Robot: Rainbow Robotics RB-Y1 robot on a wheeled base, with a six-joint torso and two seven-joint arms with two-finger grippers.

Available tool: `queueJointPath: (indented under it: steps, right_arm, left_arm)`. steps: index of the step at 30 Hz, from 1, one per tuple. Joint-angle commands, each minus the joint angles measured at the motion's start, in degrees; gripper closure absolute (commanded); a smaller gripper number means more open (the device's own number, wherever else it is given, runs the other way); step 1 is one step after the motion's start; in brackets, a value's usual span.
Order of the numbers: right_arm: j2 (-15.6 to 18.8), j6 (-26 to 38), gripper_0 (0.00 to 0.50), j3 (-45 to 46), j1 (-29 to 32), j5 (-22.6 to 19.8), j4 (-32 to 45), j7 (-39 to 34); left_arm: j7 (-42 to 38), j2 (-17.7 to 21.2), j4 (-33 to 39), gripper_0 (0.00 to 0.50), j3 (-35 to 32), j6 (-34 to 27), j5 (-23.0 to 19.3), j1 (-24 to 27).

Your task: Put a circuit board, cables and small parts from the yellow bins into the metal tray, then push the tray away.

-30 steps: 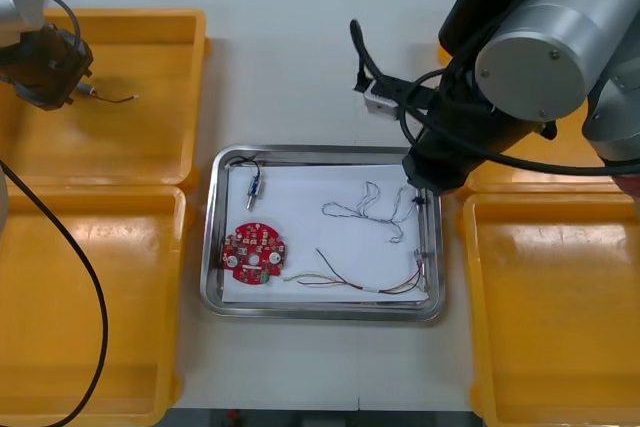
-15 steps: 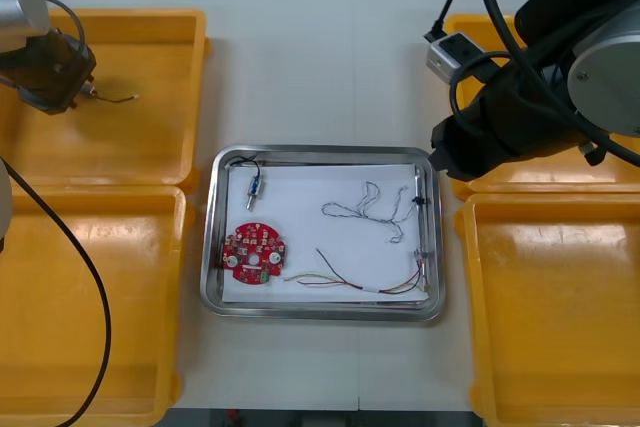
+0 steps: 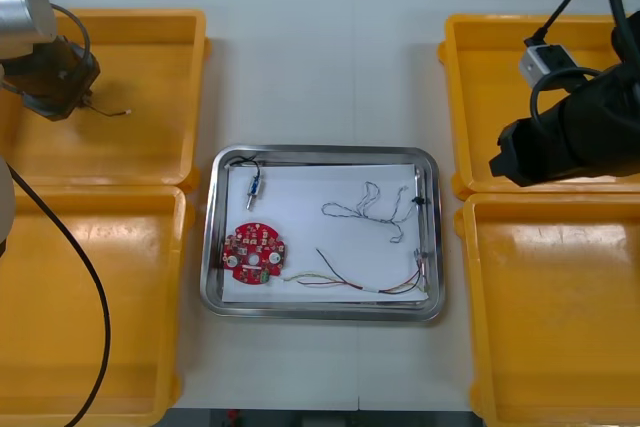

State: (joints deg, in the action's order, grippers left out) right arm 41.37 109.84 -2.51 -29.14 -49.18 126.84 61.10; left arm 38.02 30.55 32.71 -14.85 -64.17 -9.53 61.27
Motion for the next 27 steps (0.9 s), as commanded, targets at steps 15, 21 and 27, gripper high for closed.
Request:
queueJointPath:
  steps: [15, 21, 27]
  right_arm:
    - [7.1, 0.2, 0.000, 14.5, 14.0, -0.4, 3.3, -5.1]
    - [8.1, 0.2, 0.000, 16.9, 17.1, 0.2, 2.7, -0.1]
    - [8.1, 0.2, 0.000, 20.2, 19.7, -0.4, -0.3, 4.6]
  left_arm:
    - [-2.3, -0.6, 5.3, 0.500, 1.6, -9.2, 1.9, 2.2]
    - [-1.5, -0.3, 10.7, 0.500, 0.4, -17.0, 2.1, 2.1]
    - [-0.4, -0.2, 17.8, 0.500, -0.6, -26.1, 2.4, 2.1]
